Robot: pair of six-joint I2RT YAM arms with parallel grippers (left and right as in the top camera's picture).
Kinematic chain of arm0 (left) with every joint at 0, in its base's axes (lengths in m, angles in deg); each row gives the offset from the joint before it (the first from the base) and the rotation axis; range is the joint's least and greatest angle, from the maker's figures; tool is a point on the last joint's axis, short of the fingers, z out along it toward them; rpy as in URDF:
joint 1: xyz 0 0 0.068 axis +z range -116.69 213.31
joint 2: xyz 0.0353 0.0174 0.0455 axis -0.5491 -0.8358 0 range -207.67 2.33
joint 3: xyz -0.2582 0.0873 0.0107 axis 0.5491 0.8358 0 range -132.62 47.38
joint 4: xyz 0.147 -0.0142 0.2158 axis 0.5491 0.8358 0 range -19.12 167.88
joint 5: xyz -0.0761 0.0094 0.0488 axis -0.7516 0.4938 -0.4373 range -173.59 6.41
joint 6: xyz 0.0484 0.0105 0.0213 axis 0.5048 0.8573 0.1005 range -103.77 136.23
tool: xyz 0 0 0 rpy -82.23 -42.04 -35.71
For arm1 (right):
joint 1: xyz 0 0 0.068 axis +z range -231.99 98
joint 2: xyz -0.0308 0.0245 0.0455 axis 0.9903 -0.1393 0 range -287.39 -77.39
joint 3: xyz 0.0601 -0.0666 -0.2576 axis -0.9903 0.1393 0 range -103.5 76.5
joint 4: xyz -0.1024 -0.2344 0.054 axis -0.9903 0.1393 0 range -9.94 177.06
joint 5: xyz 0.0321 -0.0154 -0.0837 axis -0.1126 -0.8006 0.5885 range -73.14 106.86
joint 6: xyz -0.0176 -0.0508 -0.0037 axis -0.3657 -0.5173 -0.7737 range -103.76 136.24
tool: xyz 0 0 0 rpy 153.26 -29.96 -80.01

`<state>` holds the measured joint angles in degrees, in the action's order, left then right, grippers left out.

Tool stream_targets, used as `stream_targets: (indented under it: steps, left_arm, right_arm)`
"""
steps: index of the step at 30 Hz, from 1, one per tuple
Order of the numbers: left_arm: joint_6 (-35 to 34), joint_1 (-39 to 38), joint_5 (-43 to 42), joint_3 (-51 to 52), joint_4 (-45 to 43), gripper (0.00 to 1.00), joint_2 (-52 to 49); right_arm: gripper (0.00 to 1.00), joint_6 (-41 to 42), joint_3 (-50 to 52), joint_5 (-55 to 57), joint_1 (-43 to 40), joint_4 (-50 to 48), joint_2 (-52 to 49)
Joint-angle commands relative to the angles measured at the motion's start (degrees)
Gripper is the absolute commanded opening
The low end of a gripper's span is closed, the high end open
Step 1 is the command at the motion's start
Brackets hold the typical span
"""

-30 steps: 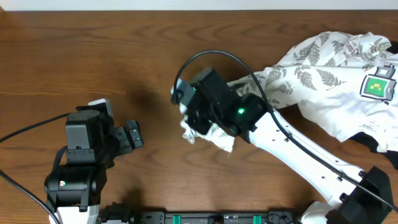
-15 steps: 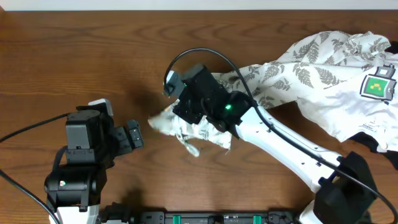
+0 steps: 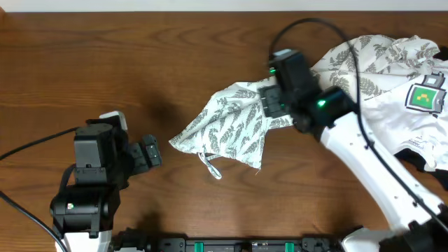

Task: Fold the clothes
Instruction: 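Pull the fern-print garment leftward toward the table center with the right gripper, then drag the garment further left, spreading its strap end toward the left gripper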

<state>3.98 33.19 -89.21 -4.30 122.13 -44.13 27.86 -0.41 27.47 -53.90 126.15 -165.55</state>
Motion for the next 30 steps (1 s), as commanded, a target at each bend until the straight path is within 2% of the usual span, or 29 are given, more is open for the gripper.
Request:
stream_targets:
  steps: [1,6,11,23,25,27,30]
  left_arm:
    - [-0.59,-0.07,0.07,-1.05,0.13,0.98,-0.66]
    - [-0.59,-0.07,0.04,-1.05,0.15,0.98,-1.75]
    - [-0.59,-0.07,0.04,-1.05,0.11,0.98,-2.8]
    - [-0.59,-0.07,0.04,-1.05,0.11,0.98,-4.39]
    - [-0.59,-0.07,0.04,-1.05,0.11,0.98,-4.39]
    - [-0.59,-0.07,0.04,-1.05,0.11,0.98,-4.39]
    - [-0.59,-0.07,0.04,-1.05,0.13,0.98,-4.39]
  right_arm:
    - [0.73,5.51,4.59,-8.59,-4.26,-0.66,-2.73]
    - [0.65,5.49,10.62,-18.71,-5.73,-4.11,-5.42]
    - [0.67,5.53,14.16,-26.27,-3.63,-7.08,-7.37]
    - [0.65,9.35,18.62,-24.94,-1.11,-10.54,-11.52]
    - [0.63,9.35,18.62,-24.85,-1.11,-10.56,-11.67]
    - [0.56,9.38,18.62,-24.13,-1.11,-10.56,-11.85]
    - [0.56,9.44,18.62,-24.15,-0.96,-10.56,-12.31]
